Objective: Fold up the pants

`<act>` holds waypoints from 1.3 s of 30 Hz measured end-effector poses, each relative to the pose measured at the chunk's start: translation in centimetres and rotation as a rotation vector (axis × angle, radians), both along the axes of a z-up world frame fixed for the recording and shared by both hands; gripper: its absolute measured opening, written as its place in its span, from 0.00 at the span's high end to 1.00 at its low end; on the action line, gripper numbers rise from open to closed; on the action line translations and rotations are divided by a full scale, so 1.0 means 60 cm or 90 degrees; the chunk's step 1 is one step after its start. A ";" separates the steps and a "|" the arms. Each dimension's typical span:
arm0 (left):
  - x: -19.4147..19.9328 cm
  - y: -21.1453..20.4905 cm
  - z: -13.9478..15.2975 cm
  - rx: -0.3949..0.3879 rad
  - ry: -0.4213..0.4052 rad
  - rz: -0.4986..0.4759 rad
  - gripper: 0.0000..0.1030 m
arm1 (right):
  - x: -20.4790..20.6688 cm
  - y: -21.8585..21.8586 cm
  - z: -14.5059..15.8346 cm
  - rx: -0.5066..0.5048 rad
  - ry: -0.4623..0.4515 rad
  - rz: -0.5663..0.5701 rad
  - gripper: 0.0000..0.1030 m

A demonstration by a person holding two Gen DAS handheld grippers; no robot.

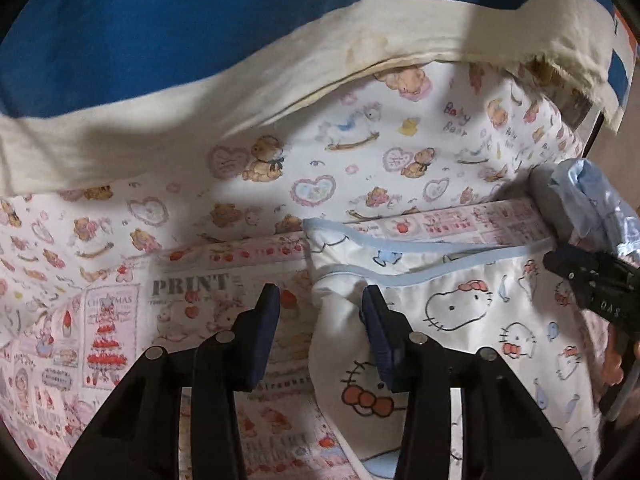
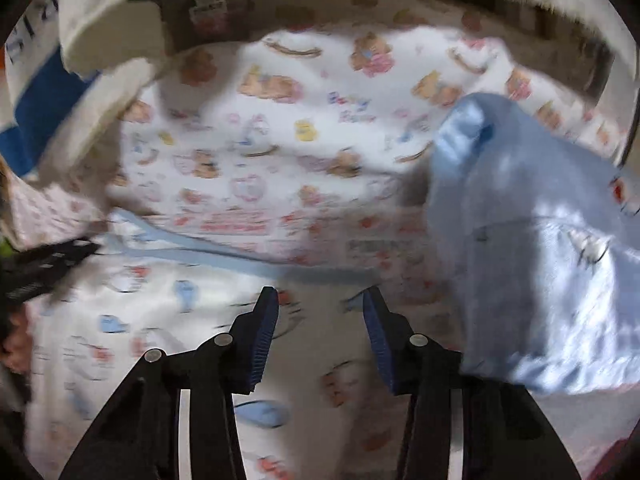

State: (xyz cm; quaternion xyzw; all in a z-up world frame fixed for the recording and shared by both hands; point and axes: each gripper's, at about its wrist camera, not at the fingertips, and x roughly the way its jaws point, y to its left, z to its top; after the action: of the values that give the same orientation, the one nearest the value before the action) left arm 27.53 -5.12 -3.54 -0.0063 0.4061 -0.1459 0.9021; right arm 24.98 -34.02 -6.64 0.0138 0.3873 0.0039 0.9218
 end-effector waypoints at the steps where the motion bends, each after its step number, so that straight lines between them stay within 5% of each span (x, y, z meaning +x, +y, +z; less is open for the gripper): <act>1: 0.002 0.000 -0.002 -0.006 0.000 -0.001 0.59 | 0.005 -0.008 -0.005 0.007 0.007 -0.008 0.55; 4: 0.008 0.004 -0.008 -0.040 0.016 -0.012 0.64 | 0.016 -0.025 -0.016 0.020 0.024 -0.024 0.55; 9: 0.004 0.001 0.000 -0.045 0.000 -0.032 0.97 | 0.029 -0.045 -0.024 0.042 0.029 -0.028 0.66; 15: -0.013 -0.008 0.046 -0.028 -0.065 -0.050 0.97 | 0.035 -0.070 -0.027 0.119 0.014 -0.015 0.92; 20: 0.002 -0.016 0.090 -0.041 -0.097 -0.048 0.97 | 0.007 -0.062 0.008 0.094 -0.047 -0.020 0.95; 24: 0.022 -0.030 0.090 -0.005 -0.094 -0.035 0.97 | 0.002 -0.059 0.020 0.058 -0.075 -0.053 0.95; 33: 0.065 -0.044 0.022 0.030 -0.028 -0.012 0.96 | 0.032 -0.066 -0.009 0.043 -0.003 -0.059 0.95; 39: 0.071 -0.061 0.011 0.136 -0.035 0.051 0.66 | 0.032 -0.064 -0.008 0.039 -0.004 -0.063 0.95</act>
State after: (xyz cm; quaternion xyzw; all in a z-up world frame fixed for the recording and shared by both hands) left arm 31.79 -8.75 -2.85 0.0774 0.3940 -0.0661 0.9135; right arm 26.88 -37.88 -7.09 0.0611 0.3830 -0.0301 0.9212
